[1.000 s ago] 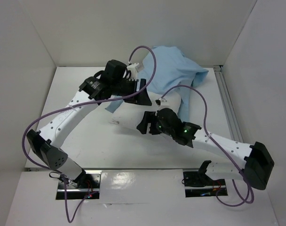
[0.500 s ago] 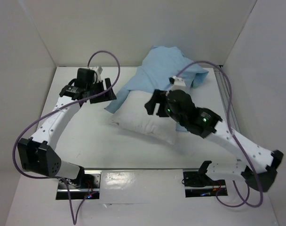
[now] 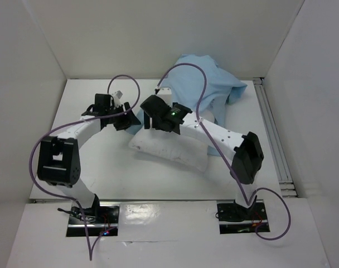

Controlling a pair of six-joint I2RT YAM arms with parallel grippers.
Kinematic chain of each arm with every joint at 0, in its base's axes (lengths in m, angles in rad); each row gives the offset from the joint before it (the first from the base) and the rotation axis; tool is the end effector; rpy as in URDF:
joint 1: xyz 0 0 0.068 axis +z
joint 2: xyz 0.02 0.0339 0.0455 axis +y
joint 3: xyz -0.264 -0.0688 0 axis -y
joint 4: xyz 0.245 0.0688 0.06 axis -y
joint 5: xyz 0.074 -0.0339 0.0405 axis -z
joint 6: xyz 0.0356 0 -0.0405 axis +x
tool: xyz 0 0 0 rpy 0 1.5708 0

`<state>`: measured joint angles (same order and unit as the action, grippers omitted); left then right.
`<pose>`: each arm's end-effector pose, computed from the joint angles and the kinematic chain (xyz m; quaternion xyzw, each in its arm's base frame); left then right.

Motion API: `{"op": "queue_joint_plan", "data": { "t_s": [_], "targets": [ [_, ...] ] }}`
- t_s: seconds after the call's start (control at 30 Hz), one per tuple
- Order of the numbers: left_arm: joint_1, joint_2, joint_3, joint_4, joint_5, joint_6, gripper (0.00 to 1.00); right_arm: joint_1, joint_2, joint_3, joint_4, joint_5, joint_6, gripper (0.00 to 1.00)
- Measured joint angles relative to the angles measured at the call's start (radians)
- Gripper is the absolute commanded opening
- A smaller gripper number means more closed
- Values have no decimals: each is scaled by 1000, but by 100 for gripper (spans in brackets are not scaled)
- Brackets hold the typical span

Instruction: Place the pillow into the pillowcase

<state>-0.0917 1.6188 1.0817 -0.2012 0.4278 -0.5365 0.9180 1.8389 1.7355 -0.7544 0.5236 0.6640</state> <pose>0.3497 -0.0470 0.2318 -0.1134 0.8907 -0.3067 0.3158 0.2622 0.3136 0.3232 -0.0251 0.9093 0.0692 0.4095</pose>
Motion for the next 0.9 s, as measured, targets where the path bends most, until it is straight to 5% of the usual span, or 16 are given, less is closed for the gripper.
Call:
{"op": "queue_joint_plan", "data": {
  "t_s": [0.07, 0.1, 0.13, 0.4, 0.67, 0.77, 0.9],
  "targets": [
    [7, 72, 3, 42, 71, -26, 13, -8, 40, 3, -8, 5, 2, 60],
    [12, 110, 3, 63, 110, -34, 0, -14, 59, 5, -14, 7, 7, 15],
    [18, 137, 3, 74, 143, -40, 0, -24, 74, 6, -20, 10, 10, 0],
    [64, 42, -1, 119, 342, -99, 0, -152, 38, 43, -44, -32, -5, 0],
    [31, -269, 85, 220, 522, -285, 0, -229, -57, 458, -16, 68, -260, 0],
    [2, -402, 68, 251, 596, -366, 0, -160, -165, 415, 51, 121, -308, 0],
    [-4, -616, -85, 335, 667, -483, 0, -90, -262, 149, 159, 130, -284, 0]
  ]
}}
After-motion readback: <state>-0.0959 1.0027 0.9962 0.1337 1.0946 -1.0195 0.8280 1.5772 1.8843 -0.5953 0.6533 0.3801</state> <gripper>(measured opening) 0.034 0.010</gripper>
